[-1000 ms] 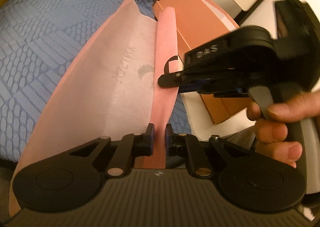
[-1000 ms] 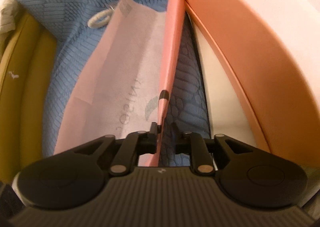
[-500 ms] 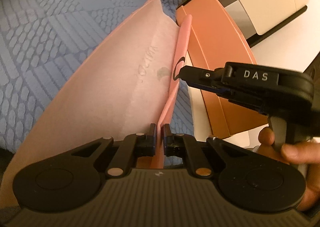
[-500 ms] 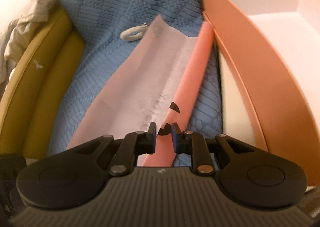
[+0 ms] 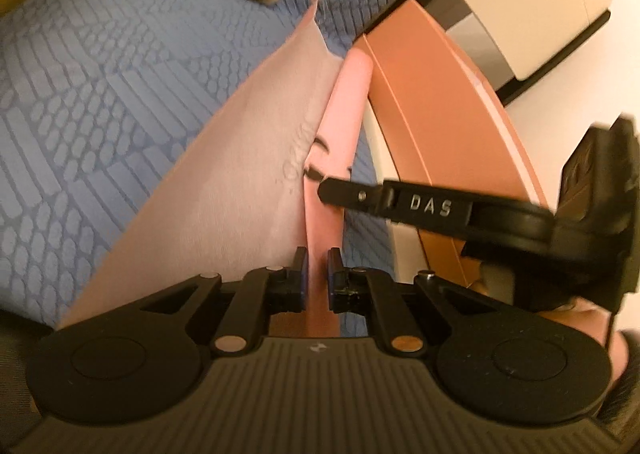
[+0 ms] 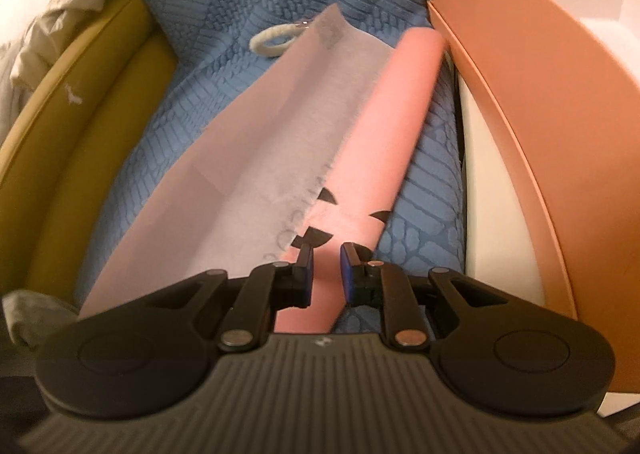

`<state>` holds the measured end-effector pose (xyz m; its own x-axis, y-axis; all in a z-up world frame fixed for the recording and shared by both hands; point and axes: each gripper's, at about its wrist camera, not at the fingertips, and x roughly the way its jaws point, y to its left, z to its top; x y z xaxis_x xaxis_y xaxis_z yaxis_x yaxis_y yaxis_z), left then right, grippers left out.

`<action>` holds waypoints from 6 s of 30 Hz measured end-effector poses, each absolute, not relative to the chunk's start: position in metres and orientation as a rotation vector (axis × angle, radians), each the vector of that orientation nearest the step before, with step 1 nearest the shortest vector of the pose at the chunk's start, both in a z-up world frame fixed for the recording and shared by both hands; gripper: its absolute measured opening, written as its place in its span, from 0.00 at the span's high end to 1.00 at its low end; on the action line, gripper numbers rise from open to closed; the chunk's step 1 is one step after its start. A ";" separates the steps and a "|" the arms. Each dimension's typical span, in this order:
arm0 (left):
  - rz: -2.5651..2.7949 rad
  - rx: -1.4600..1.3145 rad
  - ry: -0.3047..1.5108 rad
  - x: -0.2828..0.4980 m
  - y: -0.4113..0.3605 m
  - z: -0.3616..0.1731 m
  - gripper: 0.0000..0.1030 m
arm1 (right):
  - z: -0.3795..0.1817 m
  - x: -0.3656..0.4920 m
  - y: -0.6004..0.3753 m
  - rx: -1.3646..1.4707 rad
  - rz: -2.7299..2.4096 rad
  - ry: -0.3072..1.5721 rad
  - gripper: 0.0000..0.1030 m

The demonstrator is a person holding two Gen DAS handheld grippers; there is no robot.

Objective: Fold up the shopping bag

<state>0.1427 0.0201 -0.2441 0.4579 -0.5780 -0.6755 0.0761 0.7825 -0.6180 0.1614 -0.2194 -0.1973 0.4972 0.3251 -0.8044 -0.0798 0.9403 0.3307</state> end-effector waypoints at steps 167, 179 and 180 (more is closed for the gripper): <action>-0.352 -0.402 1.029 0.166 0.032 -0.248 0.87 | -0.202 0.179 -0.178 0.323 0.286 1.099 0.92; -0.338 -0.389 1.028 0.166 0.031 -0.254 0.87 | -0.192 0.184 -0.192 0.293 0.256 1.027 0.54; -0.339 -0.385 1.027 0.166 0.030 -0.254 0.87 | -0.192 0.187 -0.195 0.296 0.242 1.021 0.54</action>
<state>0.1664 0.0305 -0.2545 0.4764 -0.4465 -0.7574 0.0923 0.8821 -0.4619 0.1870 -0.1952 -0.1915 0.5021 0.3336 -0.7979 -0.0601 0.9338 0.3526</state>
